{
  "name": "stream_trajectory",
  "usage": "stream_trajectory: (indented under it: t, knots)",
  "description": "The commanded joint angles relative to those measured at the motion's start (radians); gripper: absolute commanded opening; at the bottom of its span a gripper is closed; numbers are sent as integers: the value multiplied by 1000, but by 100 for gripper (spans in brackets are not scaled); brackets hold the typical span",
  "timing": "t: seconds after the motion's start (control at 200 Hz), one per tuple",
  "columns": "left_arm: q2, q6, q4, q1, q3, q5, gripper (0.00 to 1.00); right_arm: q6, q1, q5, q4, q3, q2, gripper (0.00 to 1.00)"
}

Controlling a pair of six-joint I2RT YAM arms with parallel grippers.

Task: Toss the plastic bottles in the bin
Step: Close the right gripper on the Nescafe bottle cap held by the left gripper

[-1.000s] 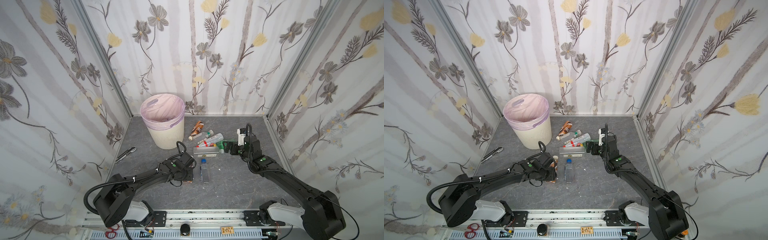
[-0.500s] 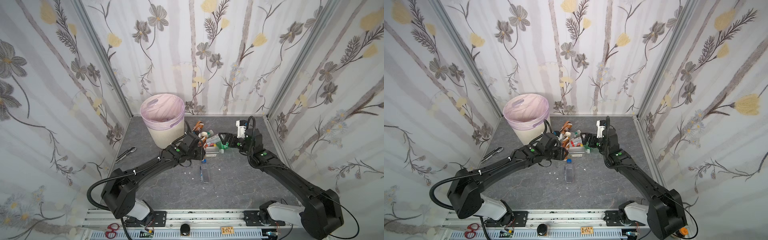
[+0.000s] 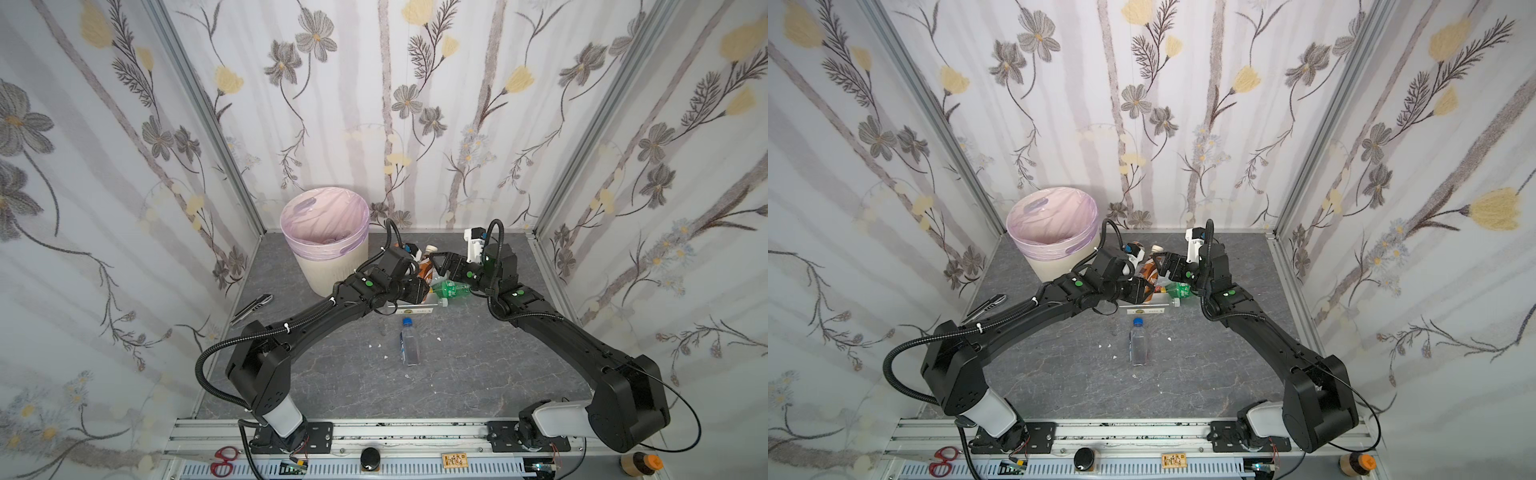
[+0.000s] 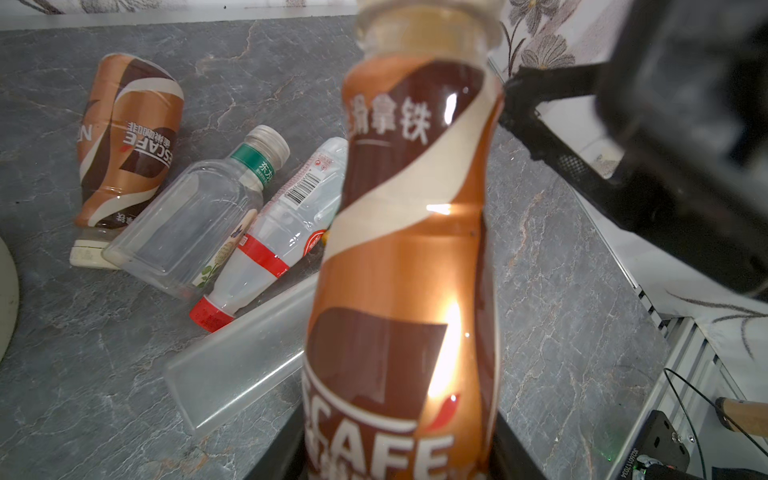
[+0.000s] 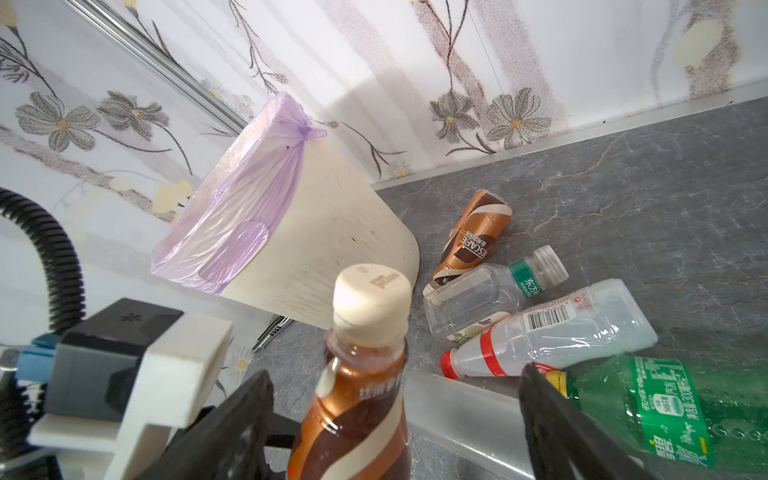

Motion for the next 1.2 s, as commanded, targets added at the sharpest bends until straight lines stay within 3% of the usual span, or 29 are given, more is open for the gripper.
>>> stream_trajectory:
  t: [0.0, 0.5, 0.764, 0.899, 1.054, 1.194]
  knots:
    - [4, 28, 20, 0, 19, 16, 49, 29, -1, -25, 58, 22, 22, 87]
    - [-2, 37, 20, 3, 37, 20, 50, 88, 7, -90, 123, 56, 121, 66]
    - [-3, 26, 20, 5, 38, 9, 53, 89, 15, -85, 120, 80, 132, 48]
    - [-7, 29, 20, 8, 36, 0, 57, 88, 15, -82, 118, 79, 129, 37]
    - [-14, 27, 17, 16, 32, -14, 63, 96, 12, -76, 123, 80, 124, 32]
    - [-35, 28, 15, 28, 23, -29, 78, 97, 1, -64, 114, 118, 130, 31]
